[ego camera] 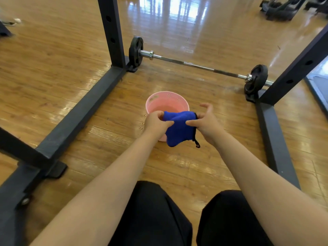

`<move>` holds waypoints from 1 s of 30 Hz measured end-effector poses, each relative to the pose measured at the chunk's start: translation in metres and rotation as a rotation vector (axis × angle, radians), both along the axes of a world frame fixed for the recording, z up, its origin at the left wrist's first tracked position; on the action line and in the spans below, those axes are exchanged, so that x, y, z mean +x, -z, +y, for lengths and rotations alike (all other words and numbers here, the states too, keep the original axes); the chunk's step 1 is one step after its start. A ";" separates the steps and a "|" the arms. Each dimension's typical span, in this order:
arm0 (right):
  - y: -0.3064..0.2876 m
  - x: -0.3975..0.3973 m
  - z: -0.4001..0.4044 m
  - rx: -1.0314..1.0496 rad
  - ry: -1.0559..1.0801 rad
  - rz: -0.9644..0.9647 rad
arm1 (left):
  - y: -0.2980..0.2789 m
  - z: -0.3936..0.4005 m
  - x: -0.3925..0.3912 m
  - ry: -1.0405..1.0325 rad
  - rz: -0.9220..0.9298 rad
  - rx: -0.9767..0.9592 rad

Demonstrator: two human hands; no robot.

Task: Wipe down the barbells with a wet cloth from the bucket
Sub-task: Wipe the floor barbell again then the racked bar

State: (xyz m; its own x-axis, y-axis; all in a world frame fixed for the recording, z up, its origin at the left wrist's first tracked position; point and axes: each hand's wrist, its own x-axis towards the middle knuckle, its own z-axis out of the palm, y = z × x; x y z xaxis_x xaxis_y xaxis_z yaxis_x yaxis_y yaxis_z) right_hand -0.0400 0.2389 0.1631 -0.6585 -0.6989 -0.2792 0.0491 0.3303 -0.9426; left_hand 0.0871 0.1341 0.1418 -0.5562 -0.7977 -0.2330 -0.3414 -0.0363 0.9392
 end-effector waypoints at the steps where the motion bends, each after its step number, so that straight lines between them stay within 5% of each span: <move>1: -0.001 0.001 -0.006 0.086 -0.100 0.125 | 0.000 -0.005 0.001 -0.014 -0.002 -0.091; 6: -0.006 -0.005 -0.047 0.392 -0.299 0.718 | 0.003 -0.032 -0.003 -0.068 0.136 -0.159; 12: 0.025 -0.038 -0.075 0.228 -0.254 0.244 | 0.039 -0.066 -0.027 -0.125 0.157 -0.098; 17: 0.079 -0.053 -0.093 0.224 -0.123 0.022 | 0.084 -0.076 -0.046 0.074 0.038 -0.006; 20: 0.108 -0.060 -0.108 0.270 -0.093 0.090 | 0.102 -0.081 -0.056 0.120 -0.163 -0.091; 26: 0.132 -0.076 -0.146 0.356 -0.156 0.445 | 0.126 -0.107 -0.077 0.022 -0.264 -0.162; 30: 0.147 -0.080 -0.147 0.482 -0.172 0.515 | 0.128 -0.110 -0.082 0.016 -0.317 -0.304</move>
State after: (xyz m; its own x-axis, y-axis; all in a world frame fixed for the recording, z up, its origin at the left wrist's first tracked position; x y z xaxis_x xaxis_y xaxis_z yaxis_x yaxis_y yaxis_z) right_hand -0.1200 0.0922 0.0162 -0.6811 -0.6820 -0.2663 -0.4520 0.6778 -0.5799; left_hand 0.0050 0.0241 0.0141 -0.5080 -0.8482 -0.1499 -0.6128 0.2336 0.7549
